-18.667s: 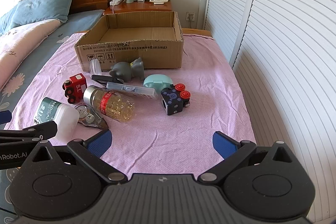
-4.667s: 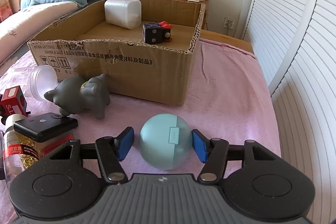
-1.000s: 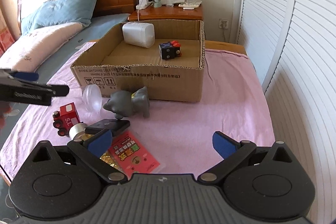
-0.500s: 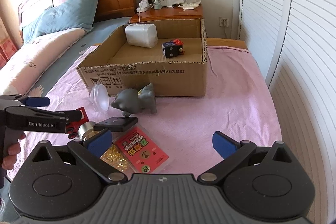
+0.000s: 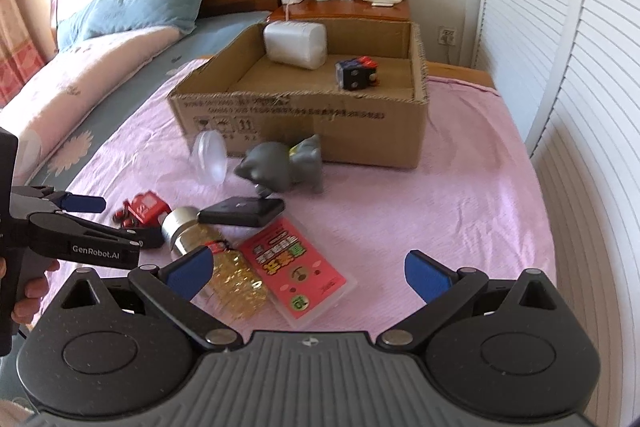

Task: Organize rigid objects
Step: 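Move the left tool toward the red toy truck while the right tool approaches the vitamin capsule bottle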

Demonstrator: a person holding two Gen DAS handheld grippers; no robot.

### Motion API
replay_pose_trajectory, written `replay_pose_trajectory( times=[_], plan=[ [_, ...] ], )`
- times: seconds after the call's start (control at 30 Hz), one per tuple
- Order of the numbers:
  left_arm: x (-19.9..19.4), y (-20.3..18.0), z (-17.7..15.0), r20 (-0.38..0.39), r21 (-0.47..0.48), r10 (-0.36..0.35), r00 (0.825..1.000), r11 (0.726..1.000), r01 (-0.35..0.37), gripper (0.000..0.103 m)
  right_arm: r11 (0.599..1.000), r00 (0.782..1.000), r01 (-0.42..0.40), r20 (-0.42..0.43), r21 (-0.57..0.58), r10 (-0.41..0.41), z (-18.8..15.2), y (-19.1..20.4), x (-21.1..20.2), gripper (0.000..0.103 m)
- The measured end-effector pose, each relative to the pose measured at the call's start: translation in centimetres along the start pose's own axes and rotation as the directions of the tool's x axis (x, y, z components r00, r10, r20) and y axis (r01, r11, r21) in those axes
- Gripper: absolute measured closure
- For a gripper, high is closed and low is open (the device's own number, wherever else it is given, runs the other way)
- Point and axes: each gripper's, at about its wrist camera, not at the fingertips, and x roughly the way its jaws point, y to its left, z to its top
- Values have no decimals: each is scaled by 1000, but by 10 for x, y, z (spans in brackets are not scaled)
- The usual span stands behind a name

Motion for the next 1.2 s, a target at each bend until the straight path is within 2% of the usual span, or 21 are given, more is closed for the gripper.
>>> replay_pose_trajectory(
  times=[0.2, 0.33, 0.7, 0.83, 1.2],
  plan=[
    [-5, 21, -12, 8, -61, 18, 1000, 998, -17, 3, 998, 1000, -1, -25, -62, 0, 5, 21, 11, 0],
    [-9, 25, -17, 10, -58, 14, 1000, 998, -13, 3, 993, 1000, 7, -24, -118, -10, 16, 42, 21, 0],
    [-12, 30, -23, 26, -24, -13, 1000, 1000, 14, 3, 960, 991, 114, -42, -257, -129, 43, 100, 74, 0],
    [-13, 32, -24, 31, -17, -19, 999, 1000, 20, 3, 948, 983, 155, -56, -277, -177, 39, 102, 76, 0],
    [-14, 33, -27, 36, -12, -22, 999, 1000, 22, 3, 943, 973, 199, -63, -265, -223, 3, 83, 39, 0]
  ],
)
